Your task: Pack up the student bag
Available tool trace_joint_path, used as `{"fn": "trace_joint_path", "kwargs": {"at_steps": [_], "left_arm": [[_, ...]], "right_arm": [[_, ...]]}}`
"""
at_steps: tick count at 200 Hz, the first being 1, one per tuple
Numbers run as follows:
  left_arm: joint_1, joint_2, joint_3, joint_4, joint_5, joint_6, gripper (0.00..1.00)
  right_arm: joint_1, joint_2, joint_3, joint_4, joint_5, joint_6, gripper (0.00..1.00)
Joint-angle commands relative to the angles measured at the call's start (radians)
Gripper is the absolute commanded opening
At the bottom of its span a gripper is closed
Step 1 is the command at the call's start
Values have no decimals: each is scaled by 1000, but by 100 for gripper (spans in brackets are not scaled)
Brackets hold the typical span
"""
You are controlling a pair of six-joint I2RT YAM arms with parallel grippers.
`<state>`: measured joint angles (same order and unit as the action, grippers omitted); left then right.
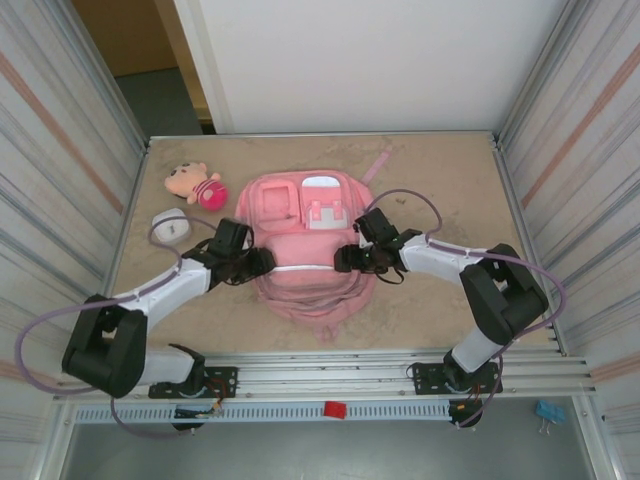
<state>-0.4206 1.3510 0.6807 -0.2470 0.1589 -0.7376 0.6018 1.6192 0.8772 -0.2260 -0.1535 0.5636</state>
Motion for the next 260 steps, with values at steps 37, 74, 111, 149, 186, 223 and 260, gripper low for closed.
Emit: {"fn": "trace_joint_path", "kwargs": {"at_steps": [37,74,111,149,186,223,260], "left_arm": [[-22,316,230,59,-67,28,48],[-25,323,309,34,-100,48,57],[-36,69,356,-89,-270,162,83],[-50,-285,212,4,-547,434,99],[-26,-524,-149,360,-674,761,99],[78,-575,-408,593,-575,816,99],[136,-420,-556,912,-485,826,99]], "right_arm": [[-190,82,68,-60,12,-69,74],[-228,8,90,-112,-2,-111,76],[-248,-246,138,-219,117,-191,85],[-370,-504,88,-148,169,-309,99],[-555,-652,-132,132,78,-413,99],[-700,-646,-350,415,-34,-508,99],[-780,-476,-473,668,-76,-473,99]]}}
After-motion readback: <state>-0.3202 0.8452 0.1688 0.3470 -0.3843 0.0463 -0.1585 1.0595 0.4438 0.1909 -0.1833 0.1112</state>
